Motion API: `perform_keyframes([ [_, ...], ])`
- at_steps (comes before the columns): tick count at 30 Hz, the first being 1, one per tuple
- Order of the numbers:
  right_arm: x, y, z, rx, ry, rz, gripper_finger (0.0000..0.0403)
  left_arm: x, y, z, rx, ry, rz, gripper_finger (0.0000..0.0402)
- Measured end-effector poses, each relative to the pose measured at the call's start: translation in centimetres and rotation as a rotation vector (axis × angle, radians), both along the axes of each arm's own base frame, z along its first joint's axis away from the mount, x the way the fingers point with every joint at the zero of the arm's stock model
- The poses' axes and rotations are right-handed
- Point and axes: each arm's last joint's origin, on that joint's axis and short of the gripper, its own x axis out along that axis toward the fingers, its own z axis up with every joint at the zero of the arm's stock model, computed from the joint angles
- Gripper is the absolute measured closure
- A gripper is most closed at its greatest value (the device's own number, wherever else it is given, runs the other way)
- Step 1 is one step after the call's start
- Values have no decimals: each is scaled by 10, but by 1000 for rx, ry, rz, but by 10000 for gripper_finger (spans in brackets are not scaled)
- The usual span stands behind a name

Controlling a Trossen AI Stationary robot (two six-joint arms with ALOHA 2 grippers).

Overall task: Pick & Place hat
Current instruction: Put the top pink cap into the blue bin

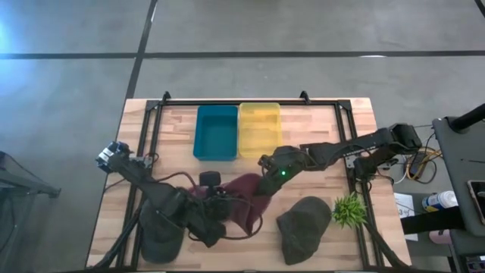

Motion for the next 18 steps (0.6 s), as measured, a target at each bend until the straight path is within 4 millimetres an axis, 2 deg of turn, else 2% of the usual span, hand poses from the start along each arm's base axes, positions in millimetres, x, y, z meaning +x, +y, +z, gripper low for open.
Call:
perform_keyframes([
  [4, 0, -12, -3, -36, 13, -29, 390, -5, 3, 22, -19, -1, -25, 271],
  [8, 3, -21, 1, -32, -25, -59, 390, -20, 16, 36, -15, 68, 57, 271],
  [11, 3, -30, 2, -52, -36, -90, 390, -37, 27, 40, -8, 122, 165, 271],
  [16, 2, -43, 6, -92, -64, -154, 390, -55, 35, 38, -194, 79, 288, 271],
  [18, 1, -47, 7, -106, -66, -160, 390, -68, 39, 34, -225, 75, 364, 271],
])
